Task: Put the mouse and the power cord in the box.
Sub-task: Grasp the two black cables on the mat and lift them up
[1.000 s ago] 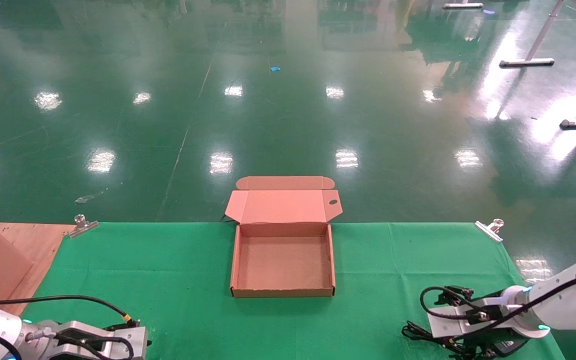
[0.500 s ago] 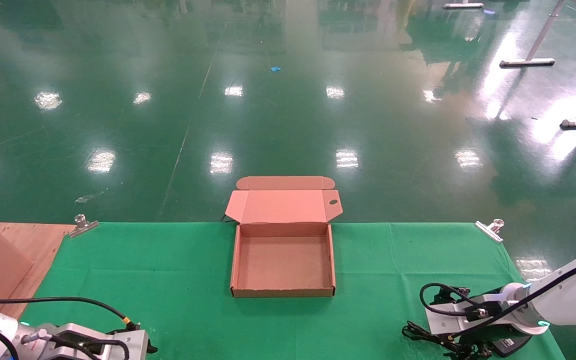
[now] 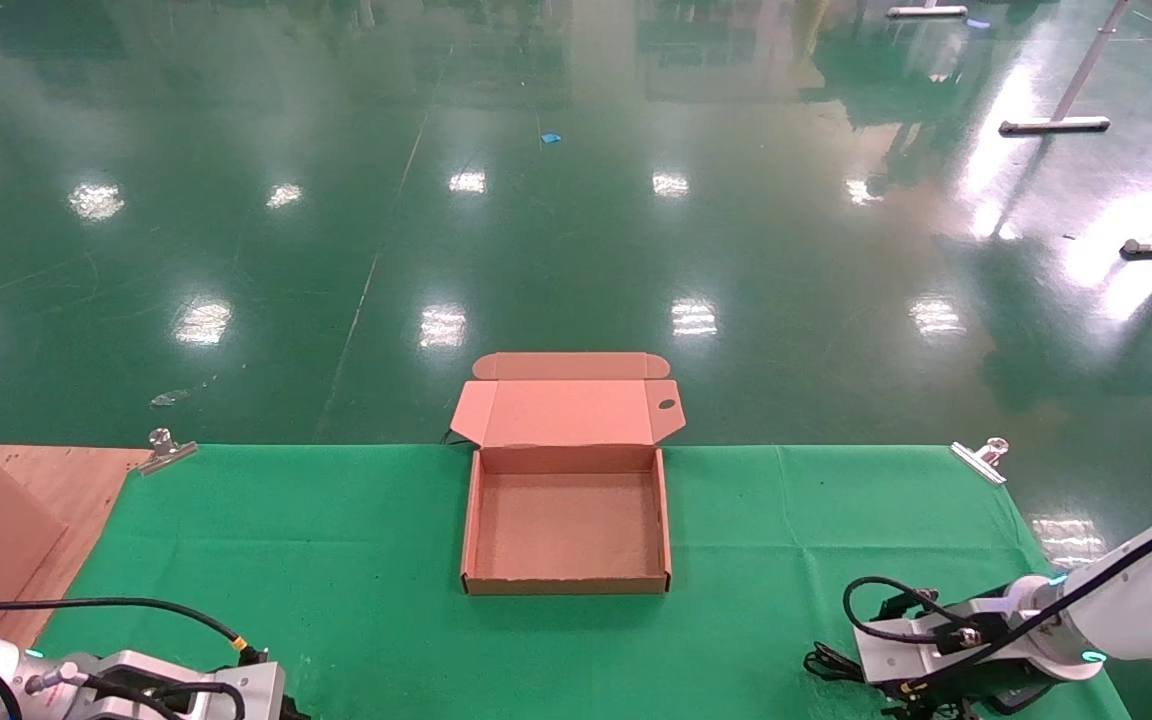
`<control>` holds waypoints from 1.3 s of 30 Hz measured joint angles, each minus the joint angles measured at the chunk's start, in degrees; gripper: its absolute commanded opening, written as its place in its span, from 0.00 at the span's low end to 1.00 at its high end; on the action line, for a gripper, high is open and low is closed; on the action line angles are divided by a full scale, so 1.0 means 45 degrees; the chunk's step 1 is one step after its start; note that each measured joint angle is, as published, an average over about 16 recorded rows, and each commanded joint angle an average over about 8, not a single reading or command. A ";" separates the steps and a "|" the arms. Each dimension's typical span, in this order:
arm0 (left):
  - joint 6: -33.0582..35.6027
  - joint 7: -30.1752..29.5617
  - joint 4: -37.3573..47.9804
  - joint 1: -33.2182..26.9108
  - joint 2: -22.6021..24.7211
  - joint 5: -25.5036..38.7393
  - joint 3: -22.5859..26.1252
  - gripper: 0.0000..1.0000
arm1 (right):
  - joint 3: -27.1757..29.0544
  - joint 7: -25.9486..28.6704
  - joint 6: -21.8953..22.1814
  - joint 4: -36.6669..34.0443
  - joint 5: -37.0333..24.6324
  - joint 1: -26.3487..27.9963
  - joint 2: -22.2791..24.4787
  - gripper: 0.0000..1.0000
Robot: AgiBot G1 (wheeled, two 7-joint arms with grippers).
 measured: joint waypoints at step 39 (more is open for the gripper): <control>0.2164 0.0313 -0.0415 -0.2956 0.0035 -0.0076 -0.0073 0.00 | 0.0720 -0.1129 -0.2942 -0.0260 0.1075 0.3070 0.0684 0.00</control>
